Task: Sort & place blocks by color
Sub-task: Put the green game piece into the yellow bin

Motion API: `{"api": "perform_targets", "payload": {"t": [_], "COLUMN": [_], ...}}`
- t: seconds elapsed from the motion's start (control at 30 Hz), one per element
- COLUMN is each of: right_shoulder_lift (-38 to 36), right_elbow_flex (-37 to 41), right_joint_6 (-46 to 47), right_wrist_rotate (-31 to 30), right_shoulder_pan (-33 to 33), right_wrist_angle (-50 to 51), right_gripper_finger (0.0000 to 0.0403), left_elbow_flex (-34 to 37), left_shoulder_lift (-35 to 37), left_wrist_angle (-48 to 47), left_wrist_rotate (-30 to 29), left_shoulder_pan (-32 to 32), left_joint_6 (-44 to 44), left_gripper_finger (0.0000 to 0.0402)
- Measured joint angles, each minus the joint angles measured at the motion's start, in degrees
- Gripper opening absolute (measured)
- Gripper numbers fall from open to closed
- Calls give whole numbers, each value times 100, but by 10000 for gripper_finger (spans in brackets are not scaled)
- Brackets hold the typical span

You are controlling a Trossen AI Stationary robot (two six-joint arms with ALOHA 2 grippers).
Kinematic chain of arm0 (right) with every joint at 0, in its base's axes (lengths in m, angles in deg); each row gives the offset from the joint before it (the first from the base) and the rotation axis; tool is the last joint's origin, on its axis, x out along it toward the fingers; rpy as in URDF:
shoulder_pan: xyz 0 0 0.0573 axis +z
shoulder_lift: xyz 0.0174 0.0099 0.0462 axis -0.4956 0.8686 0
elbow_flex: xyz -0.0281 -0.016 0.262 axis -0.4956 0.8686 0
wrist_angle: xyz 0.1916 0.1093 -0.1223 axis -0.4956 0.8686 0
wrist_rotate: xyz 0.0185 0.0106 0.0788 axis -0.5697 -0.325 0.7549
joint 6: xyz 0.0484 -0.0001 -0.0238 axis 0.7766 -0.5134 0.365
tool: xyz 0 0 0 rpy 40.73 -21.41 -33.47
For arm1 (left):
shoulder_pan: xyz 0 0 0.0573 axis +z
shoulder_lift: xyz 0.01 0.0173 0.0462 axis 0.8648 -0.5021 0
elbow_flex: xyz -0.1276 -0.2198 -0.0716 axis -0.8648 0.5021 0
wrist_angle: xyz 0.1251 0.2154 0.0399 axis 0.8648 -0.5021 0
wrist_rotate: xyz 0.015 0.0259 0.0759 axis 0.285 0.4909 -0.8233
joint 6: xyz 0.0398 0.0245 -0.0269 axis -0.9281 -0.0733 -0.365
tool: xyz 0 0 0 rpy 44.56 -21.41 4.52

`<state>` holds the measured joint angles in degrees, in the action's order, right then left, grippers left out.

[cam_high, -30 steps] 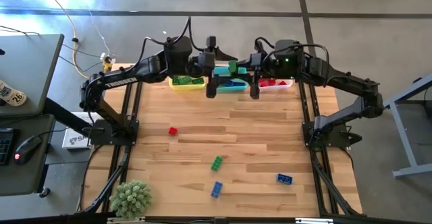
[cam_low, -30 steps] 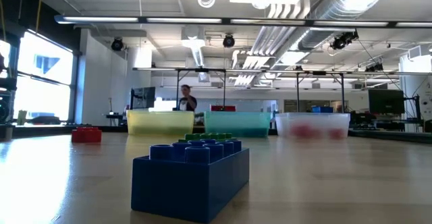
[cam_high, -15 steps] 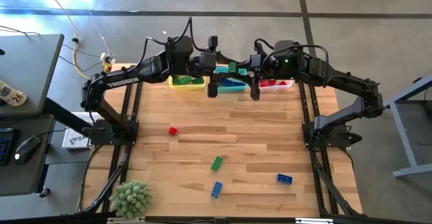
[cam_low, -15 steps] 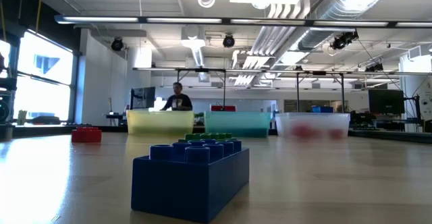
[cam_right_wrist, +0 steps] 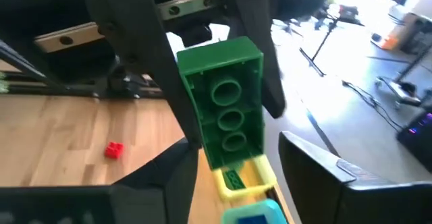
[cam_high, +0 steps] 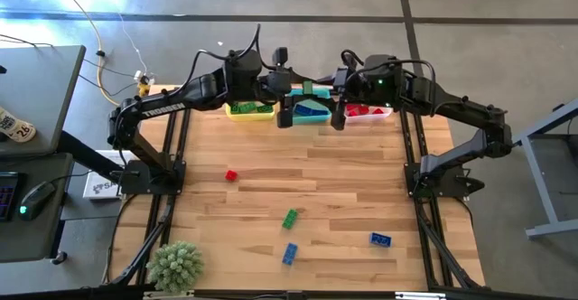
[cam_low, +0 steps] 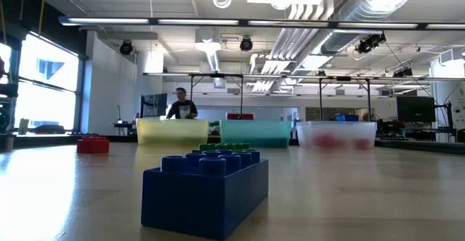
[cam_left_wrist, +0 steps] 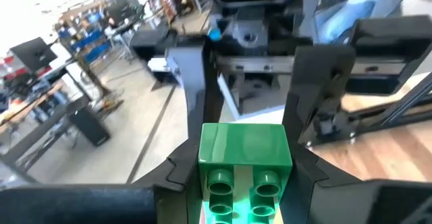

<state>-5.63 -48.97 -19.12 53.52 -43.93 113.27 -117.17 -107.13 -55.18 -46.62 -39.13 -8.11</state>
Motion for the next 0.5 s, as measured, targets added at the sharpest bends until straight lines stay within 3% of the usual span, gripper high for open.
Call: {"api": "perform_targets", "payload": {"t": [0.17,0.5], "right_shoulder_lift": [-4,-25], "right_elbow_flex": [0,-2], "right_joint_6": [-83,-118], "right_wrist_rotate": [-316,-356], "right_shoulder_pan": [3,-44], "right_wrist_angle": [223,417], "right_gripper_finger": [217,221], "left_elbow_flex": [0,83], "left_shoulder_lift": [0,-22], "left_wrist_angle": [-384,-2084], "left_wrist_rotate": [-252,-750], "left_shoulder_pan": [65,529], "left_joint_6": [-6,-100], "left_gripper_finger": [111,111]}}
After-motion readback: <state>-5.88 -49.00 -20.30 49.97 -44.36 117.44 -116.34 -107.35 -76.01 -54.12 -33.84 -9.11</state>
